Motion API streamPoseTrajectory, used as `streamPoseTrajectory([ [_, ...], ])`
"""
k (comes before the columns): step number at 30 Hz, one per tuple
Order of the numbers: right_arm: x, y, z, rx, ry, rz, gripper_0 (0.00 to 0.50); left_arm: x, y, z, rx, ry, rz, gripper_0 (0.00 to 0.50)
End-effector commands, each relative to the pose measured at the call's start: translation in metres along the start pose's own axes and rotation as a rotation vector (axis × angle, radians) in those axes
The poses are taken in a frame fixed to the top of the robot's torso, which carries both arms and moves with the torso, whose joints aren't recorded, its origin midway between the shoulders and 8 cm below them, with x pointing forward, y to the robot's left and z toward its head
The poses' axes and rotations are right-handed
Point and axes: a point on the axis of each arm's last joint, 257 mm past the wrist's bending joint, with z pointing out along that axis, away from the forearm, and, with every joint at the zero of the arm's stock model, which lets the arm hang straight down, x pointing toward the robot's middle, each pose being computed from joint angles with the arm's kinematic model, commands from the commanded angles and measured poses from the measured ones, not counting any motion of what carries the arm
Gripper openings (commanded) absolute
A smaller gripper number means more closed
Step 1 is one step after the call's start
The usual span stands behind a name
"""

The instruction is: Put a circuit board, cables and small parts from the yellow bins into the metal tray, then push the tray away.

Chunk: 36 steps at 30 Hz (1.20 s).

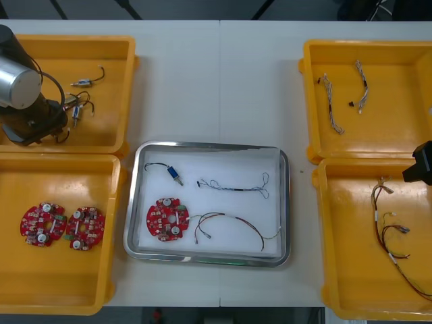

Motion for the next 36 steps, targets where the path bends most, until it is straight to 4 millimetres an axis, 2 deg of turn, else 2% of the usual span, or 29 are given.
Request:
streamPoseTrajectory([
  [1,-0.004,-0.011,-0.013,0.034,-0.028,-0.030,0.500,-0.023,0.018,-0.008,-0.004,-0.030,-0.046,0.470],
  [4,-0.004,-0.011,-0.013,0.034,-0.028,-0.030,0.500,-0.021,0.017,-0.007,-0.001,-0.029,-0.041,0.436],
  [7,-0.004,-0.011,-0.013,0.034,-0.028,-0.030,0.500,-0.020,0.015,-0.004,0.007,-0.033,-0.028,0.370],
  [9,-0.004,-0.011,-0.013,0.034,-0.028,-0.030,0.500,-0.020,0.014,-0.002,0.010,-0.038,-0.023,0.277],
  [10,-0.004,-0.011,-0.013,0.034,-0.028,-0.030,0.500,-0.020,0.016,-0.001,0.006,-0.040,-0.020,0.194],
  [11,-0.004,-0.011,-0.013,0.034,-0.028,-0.030,0.500,-0.020,0.016,0.000,0.005,-0.041,-0.019,0.147],
  [12,-0.004,-0.011,-0.013,0.034,-0.028,-0.030,0.500,-0.019,0.016,0.001,0.004,-0.040,-0.018,0.060],
  [14,-0.004,-0.011,-0.013,0.034,-0.028,-0.030,0.500,-0.019,0.016,0.000,0.003,-0.041,-0.017,0.001],
  [26,-0.004,-0.011,-0.013,0.034,-0.028,-0.030,0.500,-0.021,0.016,-0.001,0.006,-0.043,-0.004,0.000],
  [36,-0.004,-0.011,-0.013,0.034,-0.028,-0.030,0.500,-0.036,0.017,-0.024,0.004,-0.044,0.017,0.000],
])
